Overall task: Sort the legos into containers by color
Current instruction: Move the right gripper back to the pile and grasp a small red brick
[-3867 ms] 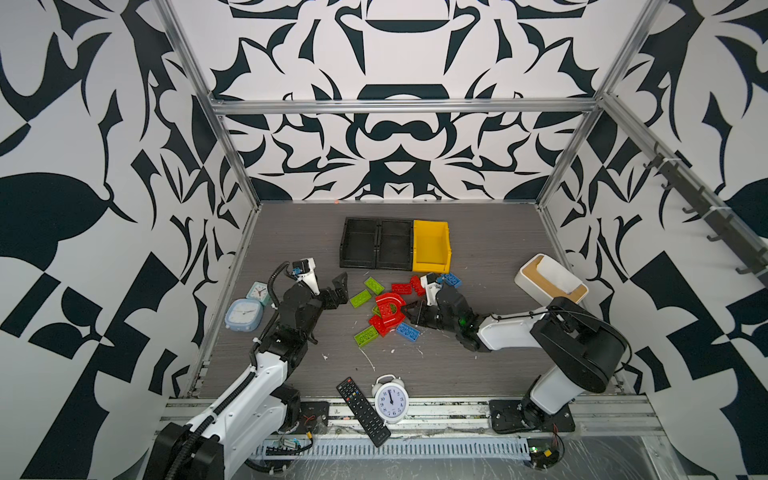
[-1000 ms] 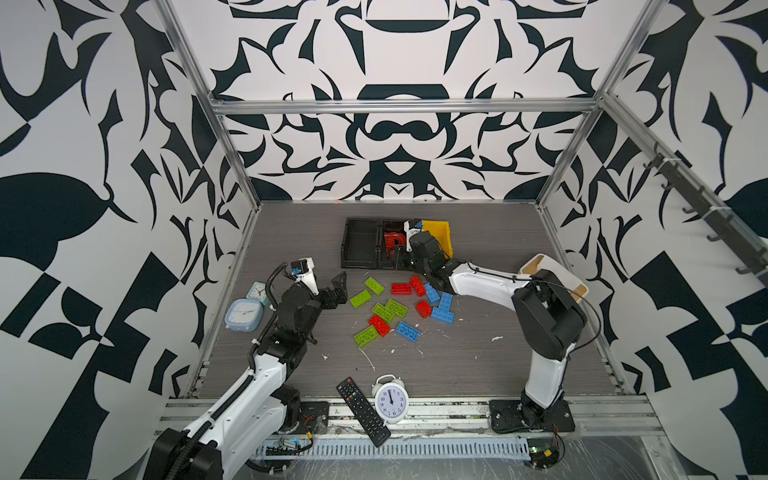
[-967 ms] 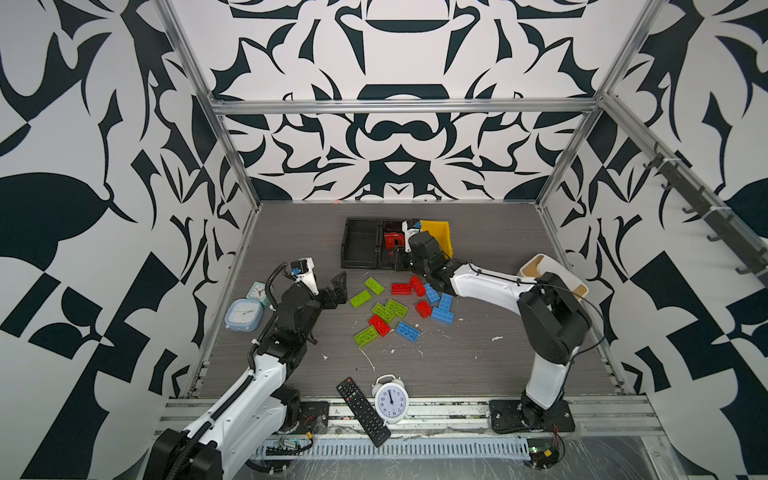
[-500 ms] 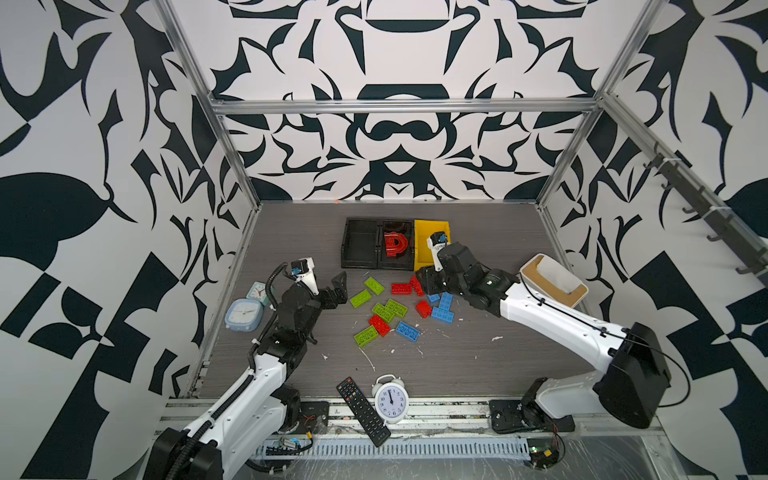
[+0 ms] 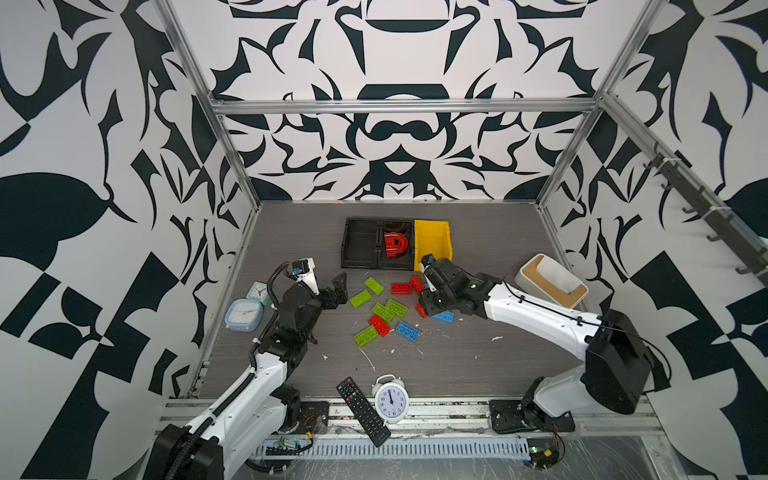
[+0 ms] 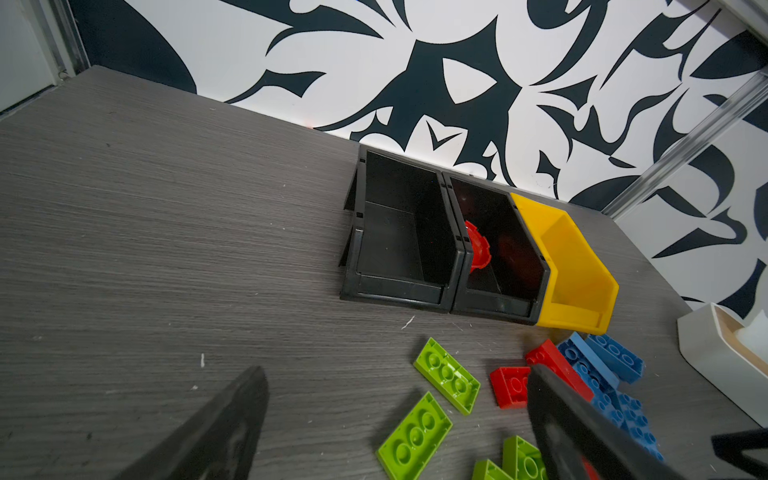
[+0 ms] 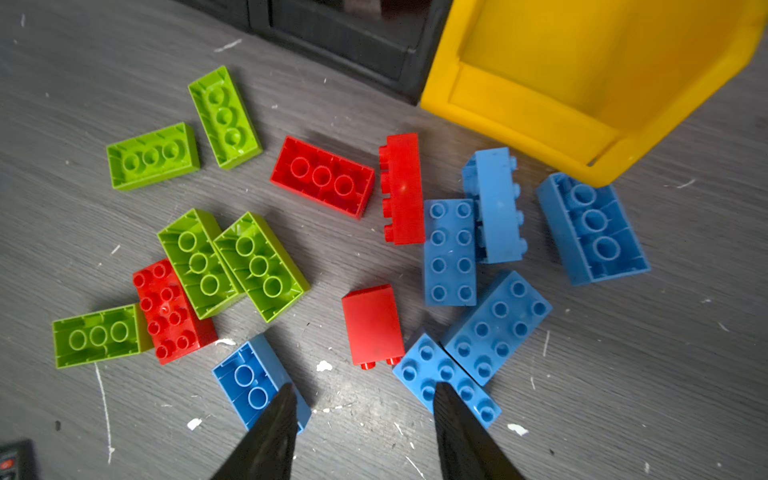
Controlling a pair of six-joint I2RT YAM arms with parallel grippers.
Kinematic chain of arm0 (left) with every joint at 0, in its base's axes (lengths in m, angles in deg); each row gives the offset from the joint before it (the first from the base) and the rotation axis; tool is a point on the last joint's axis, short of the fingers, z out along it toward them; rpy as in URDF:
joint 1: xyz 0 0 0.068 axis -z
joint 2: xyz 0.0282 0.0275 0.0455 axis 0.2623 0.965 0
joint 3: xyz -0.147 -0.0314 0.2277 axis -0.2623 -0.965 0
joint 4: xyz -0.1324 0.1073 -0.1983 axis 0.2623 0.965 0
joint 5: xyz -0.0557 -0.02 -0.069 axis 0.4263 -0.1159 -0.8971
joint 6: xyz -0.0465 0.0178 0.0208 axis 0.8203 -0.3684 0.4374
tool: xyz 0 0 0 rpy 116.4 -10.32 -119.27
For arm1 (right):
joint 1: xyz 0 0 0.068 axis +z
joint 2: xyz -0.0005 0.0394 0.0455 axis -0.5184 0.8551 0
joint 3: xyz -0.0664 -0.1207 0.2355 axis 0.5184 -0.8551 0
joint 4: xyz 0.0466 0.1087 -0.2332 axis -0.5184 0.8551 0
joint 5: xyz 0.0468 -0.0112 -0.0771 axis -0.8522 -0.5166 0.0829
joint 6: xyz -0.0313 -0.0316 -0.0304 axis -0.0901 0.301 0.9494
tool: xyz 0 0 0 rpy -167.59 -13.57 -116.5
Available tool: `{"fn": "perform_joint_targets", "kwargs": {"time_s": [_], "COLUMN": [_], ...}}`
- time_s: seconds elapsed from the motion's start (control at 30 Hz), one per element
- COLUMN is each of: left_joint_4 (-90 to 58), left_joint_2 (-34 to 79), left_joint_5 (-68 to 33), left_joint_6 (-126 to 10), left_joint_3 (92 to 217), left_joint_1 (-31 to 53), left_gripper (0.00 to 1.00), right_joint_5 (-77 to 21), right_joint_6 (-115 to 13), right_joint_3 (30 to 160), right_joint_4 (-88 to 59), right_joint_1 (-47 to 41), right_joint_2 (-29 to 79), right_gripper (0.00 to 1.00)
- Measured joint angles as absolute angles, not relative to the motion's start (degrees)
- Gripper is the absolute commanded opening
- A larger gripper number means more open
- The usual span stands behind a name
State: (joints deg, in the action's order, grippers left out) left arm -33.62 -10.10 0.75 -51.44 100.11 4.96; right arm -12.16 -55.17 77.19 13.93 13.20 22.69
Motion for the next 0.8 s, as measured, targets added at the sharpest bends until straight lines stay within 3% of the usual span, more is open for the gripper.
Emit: {"fn": "perform_joint_targets", "kwargs": {"time_s": [0.8], "left_joint_4": [-35.28], "left_joint_2": [-10.74], "left_joint_5": [1.12], "left_joint_6": [-51.66], "left_joint_3": [100.06], "left_joint_1": [4.96], "left_gripper": [1.00], "right_joint_5": [-10.37], "right_joint_6": [-51.38], "right_joint_3": [78.32], "right_joint_4": [12.82], "right_joint_1": [13.31], "right_joint_2": [32.28], "right_gripper": [0.54]}}
